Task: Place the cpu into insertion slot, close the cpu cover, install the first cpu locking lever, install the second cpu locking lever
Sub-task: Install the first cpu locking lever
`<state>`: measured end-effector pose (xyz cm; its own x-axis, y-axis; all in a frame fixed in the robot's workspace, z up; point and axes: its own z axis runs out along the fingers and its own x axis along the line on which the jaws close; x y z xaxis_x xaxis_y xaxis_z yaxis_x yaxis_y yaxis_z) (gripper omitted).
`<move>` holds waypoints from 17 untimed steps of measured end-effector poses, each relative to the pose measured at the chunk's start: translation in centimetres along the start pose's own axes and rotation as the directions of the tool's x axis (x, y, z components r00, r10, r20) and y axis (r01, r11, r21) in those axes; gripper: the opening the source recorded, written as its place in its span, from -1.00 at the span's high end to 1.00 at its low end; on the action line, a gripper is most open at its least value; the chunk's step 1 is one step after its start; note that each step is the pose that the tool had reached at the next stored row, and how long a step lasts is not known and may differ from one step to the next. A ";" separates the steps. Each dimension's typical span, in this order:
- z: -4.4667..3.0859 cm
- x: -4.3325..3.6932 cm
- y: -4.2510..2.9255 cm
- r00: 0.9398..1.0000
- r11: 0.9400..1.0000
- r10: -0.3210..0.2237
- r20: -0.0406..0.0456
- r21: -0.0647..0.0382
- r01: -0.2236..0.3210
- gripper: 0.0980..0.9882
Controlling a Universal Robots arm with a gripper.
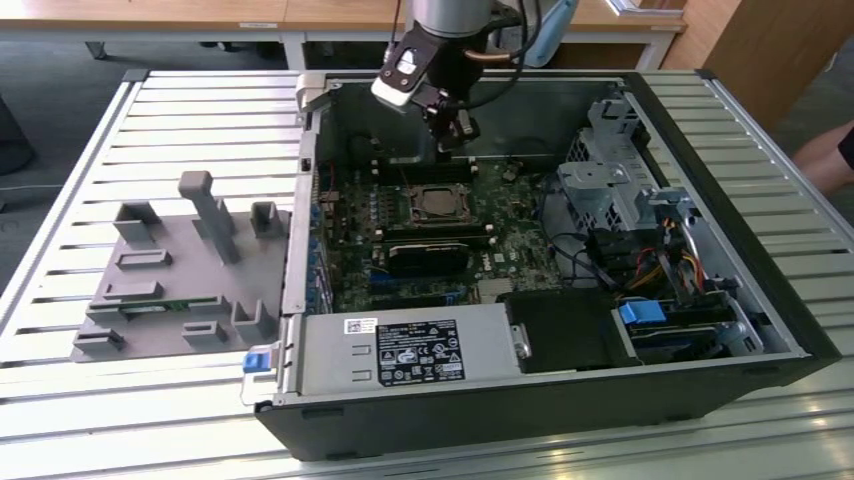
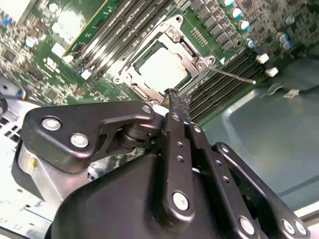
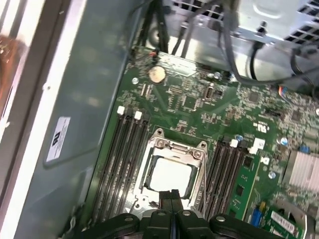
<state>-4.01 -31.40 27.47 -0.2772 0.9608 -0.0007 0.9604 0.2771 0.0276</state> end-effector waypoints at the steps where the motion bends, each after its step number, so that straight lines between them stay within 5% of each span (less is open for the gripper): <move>1: 0.01 0.00 0.00 1.000 1.000 -0.017 -0.001 0.000 0.017 0.98; 9: 0.05 0.00 0.00 0.987 0.987 -0.162 -0.004 0.000 0.162 0.98; 17: 0.05 0.00 0.00 0.953 0.953 -0.304 -0.008 -0.001 0.304 0.98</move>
<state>-4.01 -31.40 27.42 -0.5558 0.8313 -0.0007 0.8310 0.5556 0.0275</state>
